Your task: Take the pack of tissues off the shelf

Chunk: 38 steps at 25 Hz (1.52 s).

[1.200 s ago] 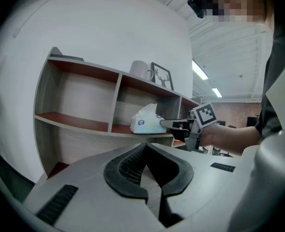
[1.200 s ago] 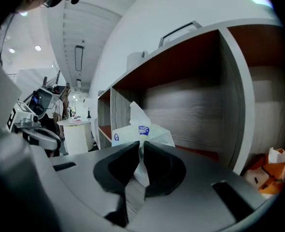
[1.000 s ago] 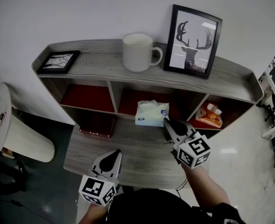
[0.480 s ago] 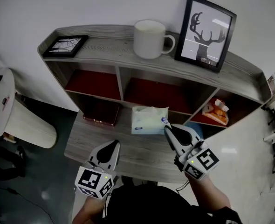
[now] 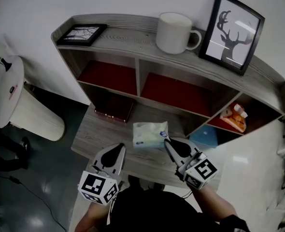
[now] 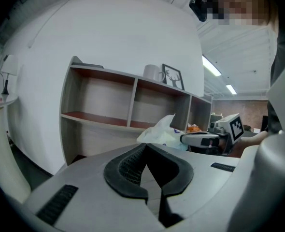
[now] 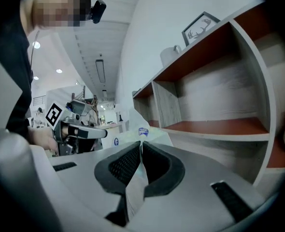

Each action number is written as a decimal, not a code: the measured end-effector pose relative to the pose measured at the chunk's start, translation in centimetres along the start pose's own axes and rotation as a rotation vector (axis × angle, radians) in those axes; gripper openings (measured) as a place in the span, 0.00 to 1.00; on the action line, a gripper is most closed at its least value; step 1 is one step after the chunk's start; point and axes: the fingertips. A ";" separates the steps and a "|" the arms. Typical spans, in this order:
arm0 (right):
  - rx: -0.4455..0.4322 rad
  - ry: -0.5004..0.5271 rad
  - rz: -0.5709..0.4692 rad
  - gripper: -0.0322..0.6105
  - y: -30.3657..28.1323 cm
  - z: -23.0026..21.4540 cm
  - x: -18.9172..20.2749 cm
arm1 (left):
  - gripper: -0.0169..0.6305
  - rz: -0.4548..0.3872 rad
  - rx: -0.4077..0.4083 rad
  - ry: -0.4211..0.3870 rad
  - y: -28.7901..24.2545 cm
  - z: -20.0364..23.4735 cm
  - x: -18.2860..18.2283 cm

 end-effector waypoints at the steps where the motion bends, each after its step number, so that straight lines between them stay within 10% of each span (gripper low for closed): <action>1: -0.006 -0.008 0.001 0.09 -0.1 0.0 0.6 | 0.04 0.004 -0.004 0.002 0.1 0.1 0.2; 24: 0.091 -0.141 0.344 0.09 0.3 -7.4 22.1 | 0.04 0.124 0.069 0.043 -2.1 -3.4 4.7; 38: 0.112 -0.232 0.483 0.09 1.2 -6.0 28.6 | 0.04 0.138 0.102 0.043 -1.7 -4.8 5.2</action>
Point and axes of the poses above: the fingertips, and each gripper's own axes: y backward along the fingers, z to its left, x out of its underside, and after that the axes turned 3 degrees about -x, right-handed
